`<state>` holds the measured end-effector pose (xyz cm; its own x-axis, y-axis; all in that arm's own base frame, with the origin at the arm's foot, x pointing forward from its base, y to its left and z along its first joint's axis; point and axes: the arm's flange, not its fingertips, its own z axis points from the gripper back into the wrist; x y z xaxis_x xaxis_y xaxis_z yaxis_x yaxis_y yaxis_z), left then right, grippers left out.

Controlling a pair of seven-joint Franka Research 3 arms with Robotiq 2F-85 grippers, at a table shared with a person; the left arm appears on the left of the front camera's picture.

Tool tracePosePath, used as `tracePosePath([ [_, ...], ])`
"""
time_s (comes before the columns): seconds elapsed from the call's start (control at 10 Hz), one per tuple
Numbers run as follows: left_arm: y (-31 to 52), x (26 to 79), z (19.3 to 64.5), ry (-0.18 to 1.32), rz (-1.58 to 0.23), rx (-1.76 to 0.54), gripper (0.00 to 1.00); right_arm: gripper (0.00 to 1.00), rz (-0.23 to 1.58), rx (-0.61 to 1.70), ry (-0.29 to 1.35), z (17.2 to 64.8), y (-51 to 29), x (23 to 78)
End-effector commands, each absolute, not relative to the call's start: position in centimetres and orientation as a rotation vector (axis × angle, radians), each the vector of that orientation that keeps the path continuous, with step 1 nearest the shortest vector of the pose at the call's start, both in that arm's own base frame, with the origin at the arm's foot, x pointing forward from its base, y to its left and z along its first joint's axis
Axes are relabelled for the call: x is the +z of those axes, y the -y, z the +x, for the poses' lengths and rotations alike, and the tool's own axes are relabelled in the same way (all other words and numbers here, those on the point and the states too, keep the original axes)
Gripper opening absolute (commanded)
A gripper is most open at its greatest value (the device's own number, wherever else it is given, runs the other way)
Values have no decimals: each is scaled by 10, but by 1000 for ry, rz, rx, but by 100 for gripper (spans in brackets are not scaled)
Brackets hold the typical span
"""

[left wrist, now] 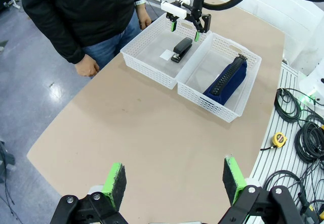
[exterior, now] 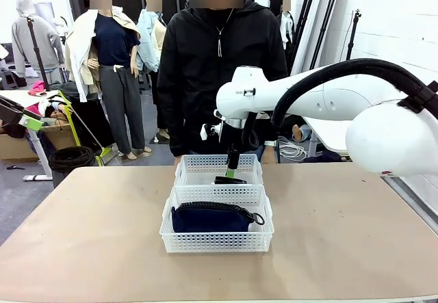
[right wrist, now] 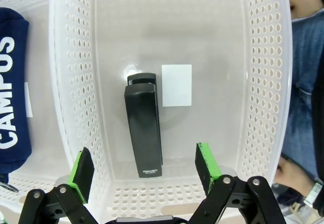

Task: Distribute items into two baskets.
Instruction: Place the picked Stapler into the Organizing basket as instructed by the person.

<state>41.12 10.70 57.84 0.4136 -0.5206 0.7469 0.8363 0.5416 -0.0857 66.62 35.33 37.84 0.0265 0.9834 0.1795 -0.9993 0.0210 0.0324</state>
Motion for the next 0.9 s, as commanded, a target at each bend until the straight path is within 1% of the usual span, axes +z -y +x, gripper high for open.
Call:
tracePosePath([
  [0.0,-108,579,410,745,-510,-898,100,100,162,1542,127,667,-354,379],
  [0.8,-108,579,410,745,-510,-898,100,100,162,1542,127,667,-354,379],
])
